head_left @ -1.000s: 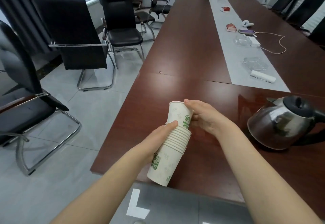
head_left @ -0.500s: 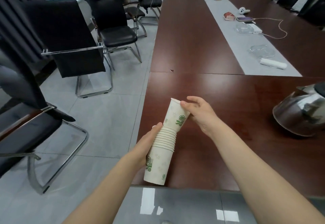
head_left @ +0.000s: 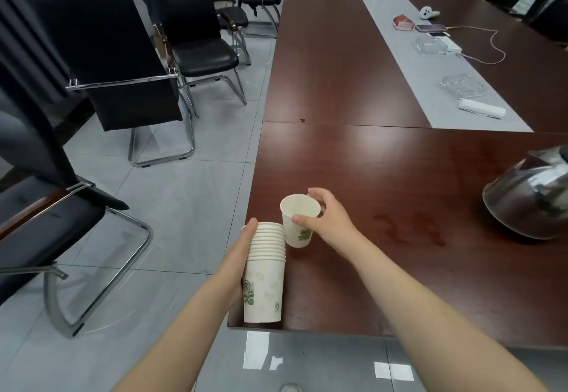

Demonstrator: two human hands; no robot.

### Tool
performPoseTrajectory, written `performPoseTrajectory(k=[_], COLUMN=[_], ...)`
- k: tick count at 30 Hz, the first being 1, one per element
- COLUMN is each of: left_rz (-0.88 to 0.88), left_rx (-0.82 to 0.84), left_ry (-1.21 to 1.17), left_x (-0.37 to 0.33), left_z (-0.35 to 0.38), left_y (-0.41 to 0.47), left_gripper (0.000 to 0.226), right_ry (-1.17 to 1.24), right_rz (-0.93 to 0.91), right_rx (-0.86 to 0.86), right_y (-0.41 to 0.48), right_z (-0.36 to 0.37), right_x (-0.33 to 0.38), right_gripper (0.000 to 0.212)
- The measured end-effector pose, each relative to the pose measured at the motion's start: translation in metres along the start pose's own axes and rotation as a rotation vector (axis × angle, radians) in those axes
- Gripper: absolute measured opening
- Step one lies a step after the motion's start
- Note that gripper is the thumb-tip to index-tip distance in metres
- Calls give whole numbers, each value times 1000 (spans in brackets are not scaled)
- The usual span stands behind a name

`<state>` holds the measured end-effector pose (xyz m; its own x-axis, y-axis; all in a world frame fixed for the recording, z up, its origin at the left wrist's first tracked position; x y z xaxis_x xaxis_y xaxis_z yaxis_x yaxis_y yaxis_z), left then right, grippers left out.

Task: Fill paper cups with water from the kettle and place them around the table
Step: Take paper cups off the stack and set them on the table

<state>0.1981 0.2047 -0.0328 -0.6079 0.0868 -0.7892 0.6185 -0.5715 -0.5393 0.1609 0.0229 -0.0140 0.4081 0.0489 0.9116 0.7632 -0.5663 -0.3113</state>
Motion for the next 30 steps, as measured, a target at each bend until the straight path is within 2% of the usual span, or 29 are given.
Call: performPoseTrajectory(k=[3, 9, 13, 18, 24, 26, 30], left_rz=[0, -2, -18, -104, -61, -65, -70], left_rx=[-22, -51, -71, -33, -9, 8, 30], left_ry=[-14, 1, 18, 24, 17, 29, 48], left_x=[6, 15, 21, 29, 24, 25, 22], left_z=[-7, -11, -14, -6, 3, 5, 12], left_y=[1, 0, -3, -12, -12, -11, -12], left_gripper=[69, 56, 56, 74, 86, 86, 82], right_ry=[-75, -105, -261, -316, -338, -284, -252], right_rz=[10, 27, -4, -4, 30, 28, -72], right_rx=[13, 54, 106, 139, 170, 114, -15], right_y=[-2, -5, -9, -10, -10, -11, -17], right_z=[6, 17, 19, 20, 21, 13, -5], right_x=[-15, -39, -47, -49, -47, -43, -23], right_gripper=[78, 79, 83, 87, 95, 89, 58])
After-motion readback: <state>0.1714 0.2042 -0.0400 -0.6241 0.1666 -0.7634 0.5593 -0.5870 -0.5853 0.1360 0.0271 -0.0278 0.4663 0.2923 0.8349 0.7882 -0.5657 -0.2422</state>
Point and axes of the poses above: each hand's wrist, its own y-axis towards the middle knuckle, its own z-axis out of the palm, x = y × z, the point moved 8 cm from there along y, towards the middle knuckle, and after that the axes turned 7 degrees about z, right-handed, at the moved point
